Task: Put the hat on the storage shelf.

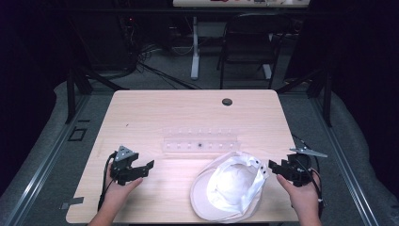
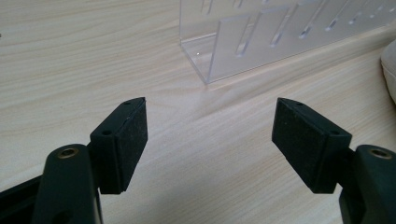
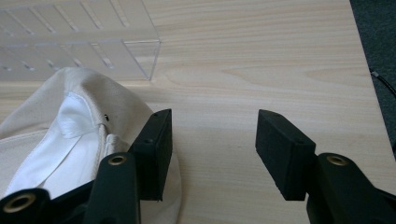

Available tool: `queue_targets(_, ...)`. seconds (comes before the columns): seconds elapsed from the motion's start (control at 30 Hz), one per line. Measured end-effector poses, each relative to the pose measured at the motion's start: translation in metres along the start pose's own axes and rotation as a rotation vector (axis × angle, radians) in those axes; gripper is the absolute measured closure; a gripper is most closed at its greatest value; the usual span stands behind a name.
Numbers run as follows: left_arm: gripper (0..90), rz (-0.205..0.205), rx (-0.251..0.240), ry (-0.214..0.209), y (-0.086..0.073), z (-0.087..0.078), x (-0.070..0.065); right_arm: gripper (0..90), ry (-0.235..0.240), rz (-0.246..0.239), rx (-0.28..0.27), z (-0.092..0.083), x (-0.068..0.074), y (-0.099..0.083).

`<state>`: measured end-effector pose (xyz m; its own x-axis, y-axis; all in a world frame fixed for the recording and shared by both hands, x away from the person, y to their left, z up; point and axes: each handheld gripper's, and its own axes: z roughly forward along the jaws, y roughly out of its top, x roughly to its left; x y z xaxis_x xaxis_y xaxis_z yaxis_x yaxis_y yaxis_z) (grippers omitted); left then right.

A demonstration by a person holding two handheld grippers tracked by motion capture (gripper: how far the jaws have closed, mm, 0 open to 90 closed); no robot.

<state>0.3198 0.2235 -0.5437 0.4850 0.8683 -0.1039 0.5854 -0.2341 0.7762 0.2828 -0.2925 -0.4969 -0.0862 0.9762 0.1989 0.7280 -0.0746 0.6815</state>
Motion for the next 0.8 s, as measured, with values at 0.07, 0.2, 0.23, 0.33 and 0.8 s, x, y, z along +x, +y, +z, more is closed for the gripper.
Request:
queue_targets(0.07,27.0,0.003,0.000,0.002,0.000,0.000,0.000,46.6,-0.003,-0.004,0.014,0.000,0.001,0.000)
queue_targets(0.2,27.0,0.003,-0.002,0.007,0.000,-0.002,0.000,46.6,0.006,-0.001,0.016,0.000,0.003,0.003)
queue_targets(0.23,27.0,0.003,-0.002,0.007,0.000,-0.002,0.000,46.6,0.006,-0.001,0.016,0.000,0.003,0.003)
queue_targets(0.33,27.0,0.003,-0.001,0.007,-0.001,0.000,-0.001,47.5,0.013,0.006,0.015,-0.003,0.004,0.009)
queue_targets(0.8,27.0,0.010,0.005,0.006,-0.001,0.001,-0.003,47.7,0.062,-0.001,0.069,-0.008,0.014,0.025)
